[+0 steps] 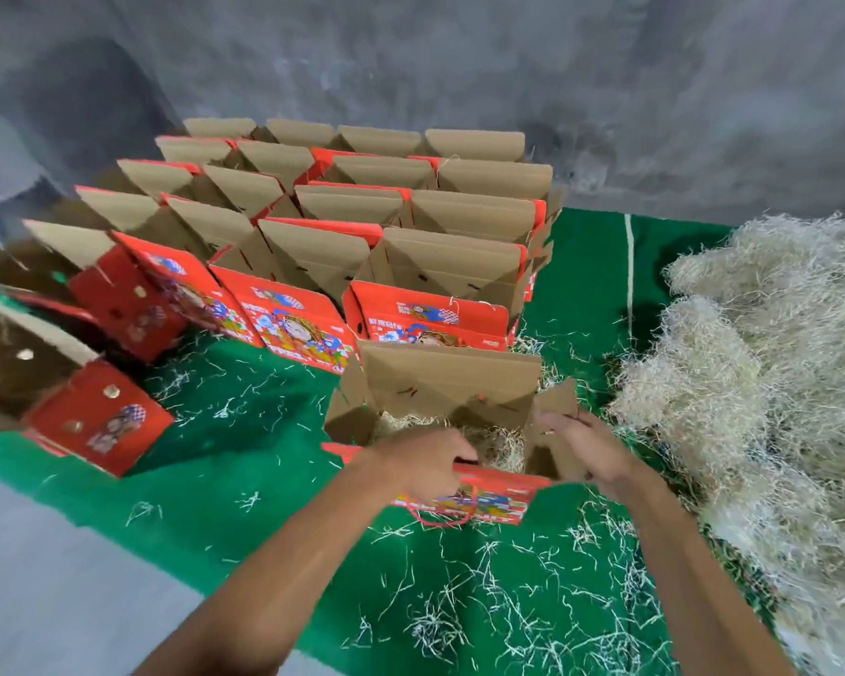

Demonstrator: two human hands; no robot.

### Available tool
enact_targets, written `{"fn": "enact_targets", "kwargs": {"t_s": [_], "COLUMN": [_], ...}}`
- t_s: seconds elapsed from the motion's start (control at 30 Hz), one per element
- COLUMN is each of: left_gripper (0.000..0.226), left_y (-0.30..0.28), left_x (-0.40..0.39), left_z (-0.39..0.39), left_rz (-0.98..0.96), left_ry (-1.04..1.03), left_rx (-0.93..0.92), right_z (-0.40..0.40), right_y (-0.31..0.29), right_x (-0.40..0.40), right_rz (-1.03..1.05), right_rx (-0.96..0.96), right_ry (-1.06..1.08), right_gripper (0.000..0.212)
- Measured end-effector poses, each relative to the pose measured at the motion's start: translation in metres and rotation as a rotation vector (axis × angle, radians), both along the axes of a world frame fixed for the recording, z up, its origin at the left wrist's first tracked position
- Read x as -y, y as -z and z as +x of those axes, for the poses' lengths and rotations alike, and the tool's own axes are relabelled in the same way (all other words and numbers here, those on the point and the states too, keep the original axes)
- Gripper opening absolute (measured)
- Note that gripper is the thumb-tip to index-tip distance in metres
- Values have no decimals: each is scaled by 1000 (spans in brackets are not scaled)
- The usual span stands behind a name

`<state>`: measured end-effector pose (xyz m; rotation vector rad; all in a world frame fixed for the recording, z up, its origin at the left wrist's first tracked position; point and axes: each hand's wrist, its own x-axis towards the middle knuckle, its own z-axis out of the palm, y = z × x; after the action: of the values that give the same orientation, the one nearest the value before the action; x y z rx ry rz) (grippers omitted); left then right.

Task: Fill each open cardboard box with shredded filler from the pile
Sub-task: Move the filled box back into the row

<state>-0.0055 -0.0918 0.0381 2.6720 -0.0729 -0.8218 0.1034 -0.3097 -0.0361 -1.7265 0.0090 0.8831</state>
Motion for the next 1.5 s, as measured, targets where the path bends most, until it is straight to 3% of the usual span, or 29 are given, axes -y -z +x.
{"fn": "enact_targets", "kwargs": {"t_s": [0.07,0.23,0.37,0.53,0.8,1.0,1.27,1.5], "left_gripper": [17,25,23,27,26,24,35,34], "left_y": [-7,-13,-7,-3,-12,-15,-6,-4], "left_x": [-28,-91,-134,-193,-291,-353,-412,-439], "left_z": [-10,-34,-65,-114,-171,-199,-218,-223], "left_rz": [92,224,244,463,619,448,443,260], "left_ry": [-63,-203,-267,-345,-498,-558,-558,-559], "left_rx": [-10,-86,-30,-7,103,144,247,381], "right_z": [-10,-49,-74,-112,-175,-199,-230,-237], "right_y": [4,10,5,3,1,5,4,-1], "right_x": [-30,-102,-156,-235,-351,-416,-485,-543], "right_rz": [-10,4,-22,-6,25,-42,-137,-112], "right_rx": [-2,8,49,41,49,123,287,228], "right_ry": [-50,8,-10,-73,-12,-10,14,-24], "right_gripper": [56,16,14,18,17,13,18,27]}}
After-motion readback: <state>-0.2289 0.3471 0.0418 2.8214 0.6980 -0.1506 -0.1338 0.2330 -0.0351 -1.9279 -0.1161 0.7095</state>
